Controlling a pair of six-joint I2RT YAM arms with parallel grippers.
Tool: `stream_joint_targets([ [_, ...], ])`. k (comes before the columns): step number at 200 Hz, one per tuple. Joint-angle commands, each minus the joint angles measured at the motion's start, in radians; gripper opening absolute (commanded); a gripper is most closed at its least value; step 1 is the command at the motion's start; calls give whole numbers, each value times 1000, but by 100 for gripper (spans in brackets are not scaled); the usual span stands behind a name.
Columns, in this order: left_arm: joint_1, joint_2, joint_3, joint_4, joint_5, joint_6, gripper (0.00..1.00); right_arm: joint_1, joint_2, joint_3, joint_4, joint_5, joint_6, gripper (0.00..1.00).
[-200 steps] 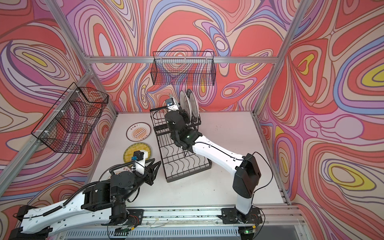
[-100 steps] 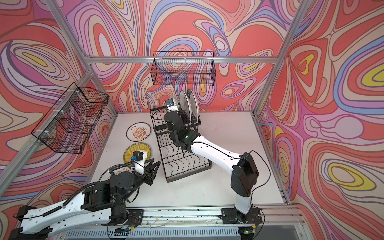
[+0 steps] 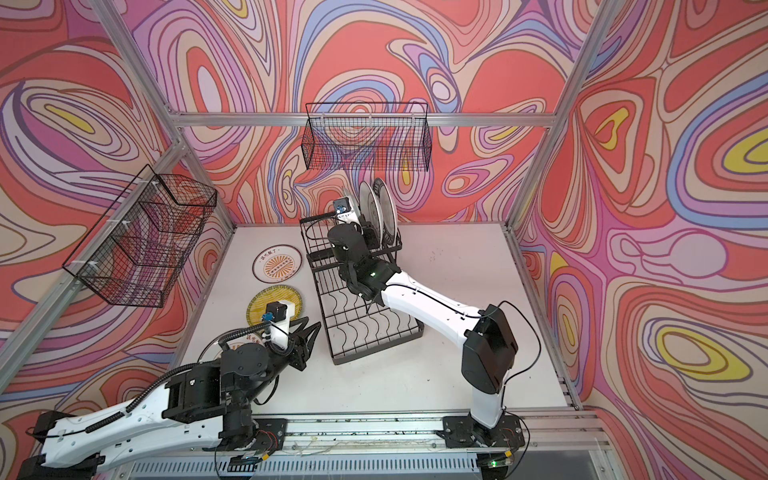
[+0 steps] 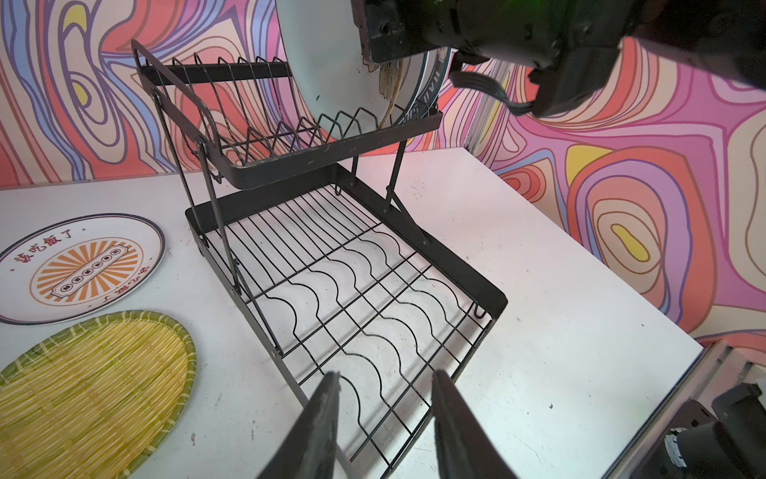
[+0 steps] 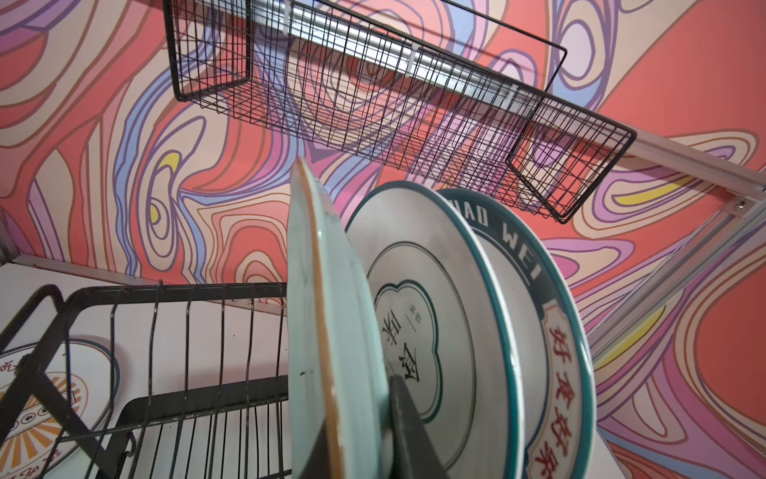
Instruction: Load the plates into the dish rack
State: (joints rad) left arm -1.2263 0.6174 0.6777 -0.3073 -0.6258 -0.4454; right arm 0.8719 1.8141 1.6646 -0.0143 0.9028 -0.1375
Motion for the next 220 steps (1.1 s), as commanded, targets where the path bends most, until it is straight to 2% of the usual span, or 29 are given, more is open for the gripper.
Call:
stream_joint_targets([
  [1,-6,-5,-1,-14,-10,2,40,2,8,33,-27,38,35,0],
  [73,-6,-10,-1,-24,-15,2,40,-24,48,88,-147,-7,103,2],
  [121,-6,-13,-6,-27,-18,-4,40,-36,56,101,-174,-26,124,17],
  [147,-6,-15,-6,-34,-20,-8,40,-44,64,117,-188,-32,126,18],
  [166,-6,-17,-7,-34,-20,-10,40,-45,66,122,-184,-42,124,28],
  [220,-6,-10,-6,-33,-21,-13,40,-45,70,156,-162,-60,82,35],
])
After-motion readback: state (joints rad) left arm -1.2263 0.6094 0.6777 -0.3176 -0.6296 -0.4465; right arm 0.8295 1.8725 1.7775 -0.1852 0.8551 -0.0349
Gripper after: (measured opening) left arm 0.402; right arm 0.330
